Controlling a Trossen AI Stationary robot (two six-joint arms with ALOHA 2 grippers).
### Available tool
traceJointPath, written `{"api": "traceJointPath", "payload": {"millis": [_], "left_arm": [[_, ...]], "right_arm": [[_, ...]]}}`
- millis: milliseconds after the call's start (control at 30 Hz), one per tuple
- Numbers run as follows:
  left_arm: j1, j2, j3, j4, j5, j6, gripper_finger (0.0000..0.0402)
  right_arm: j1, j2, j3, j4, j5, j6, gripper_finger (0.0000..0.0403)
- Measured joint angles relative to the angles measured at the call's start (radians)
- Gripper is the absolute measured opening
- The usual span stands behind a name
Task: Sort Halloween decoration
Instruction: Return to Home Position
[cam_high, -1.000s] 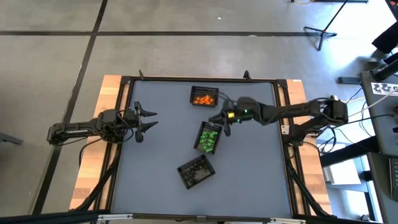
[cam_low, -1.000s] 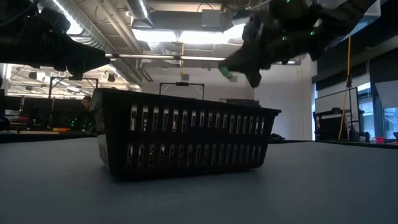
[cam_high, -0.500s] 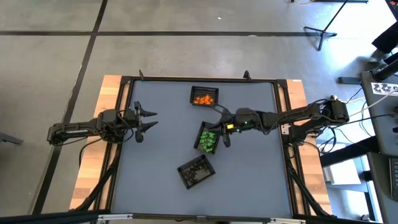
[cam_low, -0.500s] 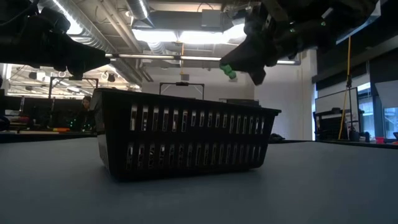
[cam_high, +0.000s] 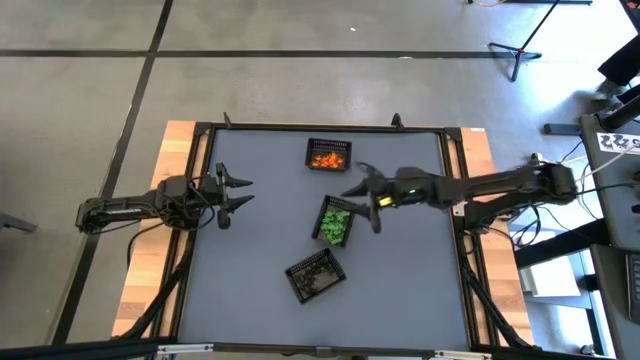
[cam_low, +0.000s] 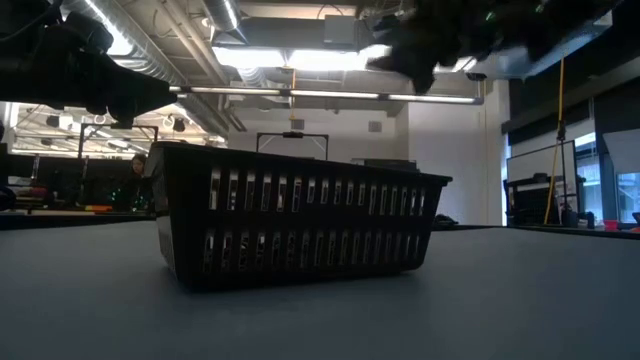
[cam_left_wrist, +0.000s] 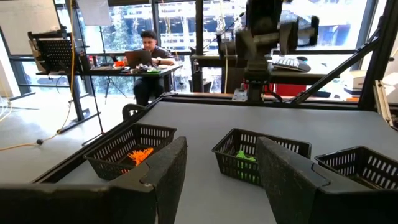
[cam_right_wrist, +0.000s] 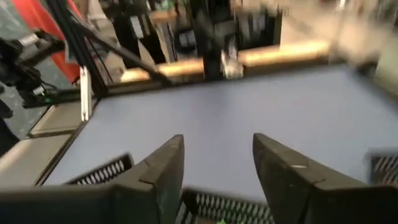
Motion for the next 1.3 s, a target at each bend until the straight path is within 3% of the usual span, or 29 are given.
{"api": "traceJointPath", "payload": {"millis": [233, 333, 500, 667, 833, 1067, 1300], "left_arm": [[0.0, 0.0, 0.0, 0.0, 0.0, 0.0, 0.0189], [0.0, 0.0, 0.0, 0.0, 0.0, 0.0, 0.0189], [0.0, 0.0, 0.0, 0.0, 0.0, 0.0, 0.0189], [0.0, 0.0, 0.0, 0.0, 0.0, 0.0, 0.0189], [0.0, 0.0, 0.0, 0.0, 0.0, 0.0, 0.0189], [0.0, 0.0, 0.0, 0.0, 0.0, 0.0, 0.0189], [0.0, 0.0, 0.0, 0.0, 0.0, 0.0, 0.0189]], "right_arm": [[-0.12, -0.33, 0.0, -0.208, 0.01, -0.145, 0.0133], [-0.186, -0.454, -0.003, -0.307, 0.04, -0.187, 0.009], [-0.282, -0.581, -0.075, -0.326, 0.035, -0.254, 0.0009], [-0.354, -0.719, -0.184, -0.318, 0.029, -0.249, 0.0021], [-0.412, -0.855, -0.29, -0.324, 0.022, -0.202, 0.0003], [-0.431, -1.045, -0.397, -0.32, -0.068, -0.17, 0.0002], [-0.431, -1.189, -0.545, -0.324, -0.004, -0.089, 0.0001]]}}
